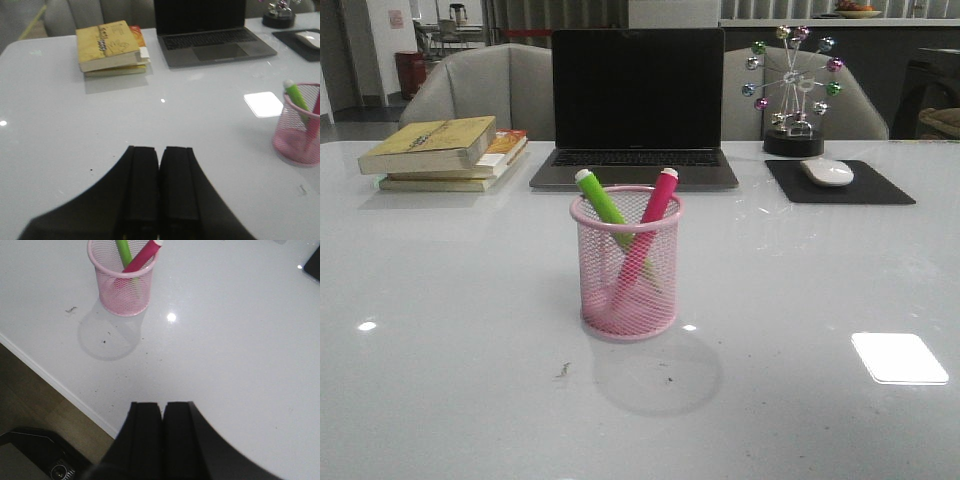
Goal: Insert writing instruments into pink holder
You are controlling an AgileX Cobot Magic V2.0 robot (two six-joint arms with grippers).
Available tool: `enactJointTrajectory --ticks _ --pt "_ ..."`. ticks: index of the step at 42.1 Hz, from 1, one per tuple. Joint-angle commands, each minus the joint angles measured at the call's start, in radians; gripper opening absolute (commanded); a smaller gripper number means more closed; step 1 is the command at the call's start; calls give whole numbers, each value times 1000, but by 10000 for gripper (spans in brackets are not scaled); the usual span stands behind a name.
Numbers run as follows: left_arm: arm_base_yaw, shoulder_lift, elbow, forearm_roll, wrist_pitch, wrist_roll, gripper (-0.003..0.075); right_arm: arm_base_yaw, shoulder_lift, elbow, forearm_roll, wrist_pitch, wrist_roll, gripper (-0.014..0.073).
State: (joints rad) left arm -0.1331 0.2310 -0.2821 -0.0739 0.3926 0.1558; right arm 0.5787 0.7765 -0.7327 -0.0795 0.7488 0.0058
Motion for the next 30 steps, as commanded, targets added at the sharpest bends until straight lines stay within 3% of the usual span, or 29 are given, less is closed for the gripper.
enactJointTrajectory --ticks 1,18,30 --pt "49 -82 67 -20 -177 0 100 -3 -7 -27 -4 -60 -6 58" --pt "87 -253 291 -34 -493 0 100 -3 -7 -27 -4 -60 -6 58" --pt "87 -256 289 -34 -490 0 100 -3 -7 -27 -4 -60 -6 58"
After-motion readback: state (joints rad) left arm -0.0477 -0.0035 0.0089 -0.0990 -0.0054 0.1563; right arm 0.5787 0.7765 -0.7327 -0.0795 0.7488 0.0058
